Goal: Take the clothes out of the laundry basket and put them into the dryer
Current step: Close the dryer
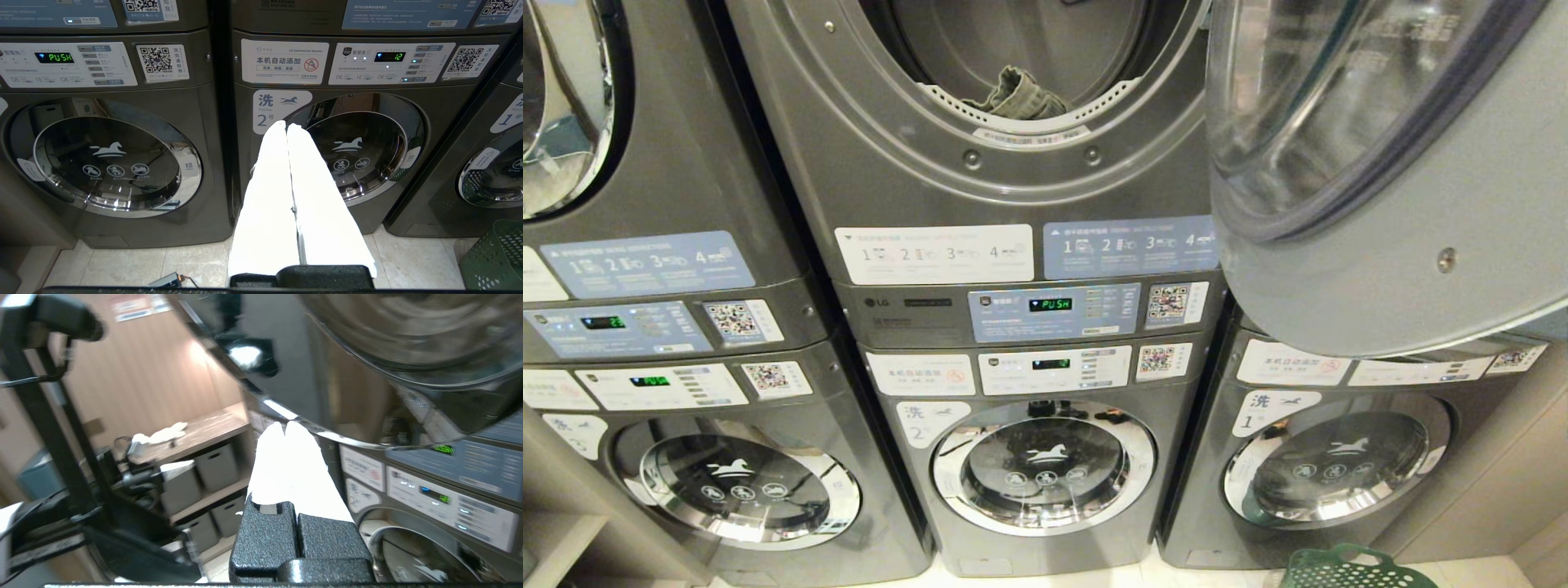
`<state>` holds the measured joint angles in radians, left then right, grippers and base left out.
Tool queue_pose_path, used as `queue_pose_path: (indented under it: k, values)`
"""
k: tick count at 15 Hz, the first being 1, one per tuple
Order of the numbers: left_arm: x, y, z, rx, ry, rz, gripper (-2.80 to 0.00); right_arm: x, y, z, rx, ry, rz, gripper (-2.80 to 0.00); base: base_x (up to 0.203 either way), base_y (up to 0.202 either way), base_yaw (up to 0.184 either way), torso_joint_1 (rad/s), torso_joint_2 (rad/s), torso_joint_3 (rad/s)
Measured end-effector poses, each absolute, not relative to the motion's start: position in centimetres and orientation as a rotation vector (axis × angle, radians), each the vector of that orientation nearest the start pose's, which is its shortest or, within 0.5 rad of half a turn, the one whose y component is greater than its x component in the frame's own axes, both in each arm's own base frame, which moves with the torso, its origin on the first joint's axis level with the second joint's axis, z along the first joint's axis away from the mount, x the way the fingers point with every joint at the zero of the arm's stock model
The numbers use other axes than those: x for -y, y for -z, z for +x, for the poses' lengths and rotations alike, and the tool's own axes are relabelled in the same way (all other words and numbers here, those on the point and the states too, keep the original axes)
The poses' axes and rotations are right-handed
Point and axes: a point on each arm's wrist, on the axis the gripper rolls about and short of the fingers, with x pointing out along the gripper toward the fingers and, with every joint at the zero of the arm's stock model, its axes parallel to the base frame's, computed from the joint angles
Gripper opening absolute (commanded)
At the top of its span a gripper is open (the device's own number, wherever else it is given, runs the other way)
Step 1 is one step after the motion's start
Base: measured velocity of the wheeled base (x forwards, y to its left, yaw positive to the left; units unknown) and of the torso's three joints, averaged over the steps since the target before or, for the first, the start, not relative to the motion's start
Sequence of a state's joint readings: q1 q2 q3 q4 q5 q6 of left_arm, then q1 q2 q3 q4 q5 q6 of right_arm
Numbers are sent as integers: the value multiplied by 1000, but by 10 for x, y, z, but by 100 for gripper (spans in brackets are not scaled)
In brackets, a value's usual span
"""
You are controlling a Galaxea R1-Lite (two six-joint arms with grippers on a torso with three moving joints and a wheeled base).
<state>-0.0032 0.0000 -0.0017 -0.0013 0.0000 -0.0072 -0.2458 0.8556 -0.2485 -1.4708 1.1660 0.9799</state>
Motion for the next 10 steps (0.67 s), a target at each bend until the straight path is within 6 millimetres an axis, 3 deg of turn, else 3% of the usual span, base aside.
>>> queue_pose_path:
  k: [3,6,8,10]
  values:
    - [0,-76,-23,3,3,-7,-280,-9,-252,60,92,-1080,416,-280,0,0,0,0,0,0]
    - [0,-76,-23,3,3,-7,-280,-9,-223,61,4,-921,553,-280,0,0,0,0,0,0]
    - [0,-76,-23,3,3,-7,-280,-12,-200,60,-25,-853,505,-280,0,0,0,0,0,0]
    - [0,-76,-23,3,3,-7,-280,-19,-199,57,21,-889,443,-280,0,0,0,0,0,0]
